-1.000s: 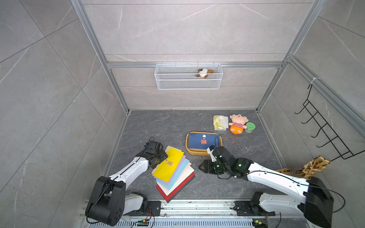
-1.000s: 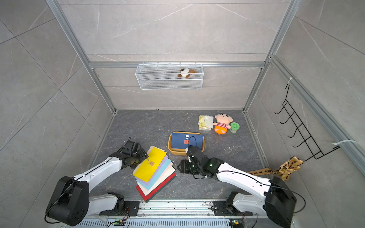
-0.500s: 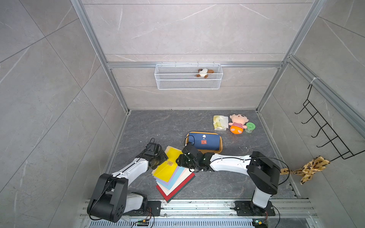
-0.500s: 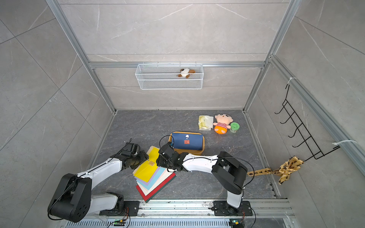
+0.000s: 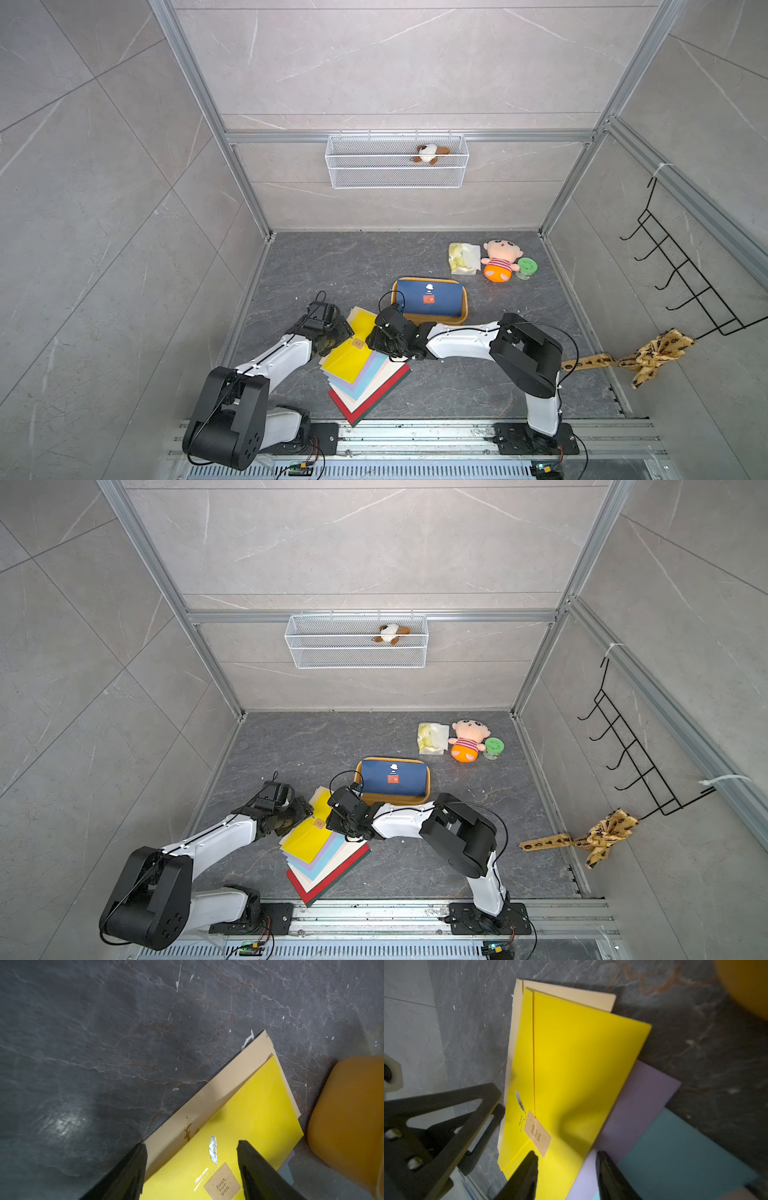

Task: Put the sealed envelopes into the storage box
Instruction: Pick up the envelope from the center of the board.

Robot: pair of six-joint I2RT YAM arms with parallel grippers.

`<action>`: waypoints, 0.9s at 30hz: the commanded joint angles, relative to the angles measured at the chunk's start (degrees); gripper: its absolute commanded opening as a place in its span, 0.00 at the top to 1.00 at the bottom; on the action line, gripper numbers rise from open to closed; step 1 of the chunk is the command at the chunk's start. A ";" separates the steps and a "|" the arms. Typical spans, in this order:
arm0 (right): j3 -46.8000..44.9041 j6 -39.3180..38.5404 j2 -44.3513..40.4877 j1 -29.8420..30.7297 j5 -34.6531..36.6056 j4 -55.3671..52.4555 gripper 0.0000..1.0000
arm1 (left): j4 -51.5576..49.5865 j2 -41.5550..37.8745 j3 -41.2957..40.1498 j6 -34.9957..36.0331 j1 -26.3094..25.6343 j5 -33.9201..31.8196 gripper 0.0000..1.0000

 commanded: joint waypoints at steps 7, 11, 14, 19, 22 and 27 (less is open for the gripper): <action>0.70 3.00 1.34 -0.27 -2.07 3.48 0.53 | -1.29 2.05 -3.28 0.67 0.02 1.87 0.26; 2.80 2.05 0.48 -0.32 -2.73 3.66 0.55 | -1.27 1.73 -3.53 0.64 0.04 2.02 0.26; 4.01 2.18 0.57 -0.32 -3.92 4.36 0.57 | -1.27 1.52 -3.54 0.61 -0.03 2.10 0.26; 5.65 1.96 -0.12 -0.23 -4.66 3.64 0.59 | -1.10 1.68 -3.72 0.64 0.01 2.05 0.26; 5.91 1.80 0.01 -0.22 -4.47 3.23 0.59 | -0.90 1.87 -3.89 0.62 0.01 2.19 0.26; 6.03 2.94 2.23 -0.27 -5.03 4.21 0.61 | -0.74 1.36 -3.98 0.64 0.02 2.67 0.26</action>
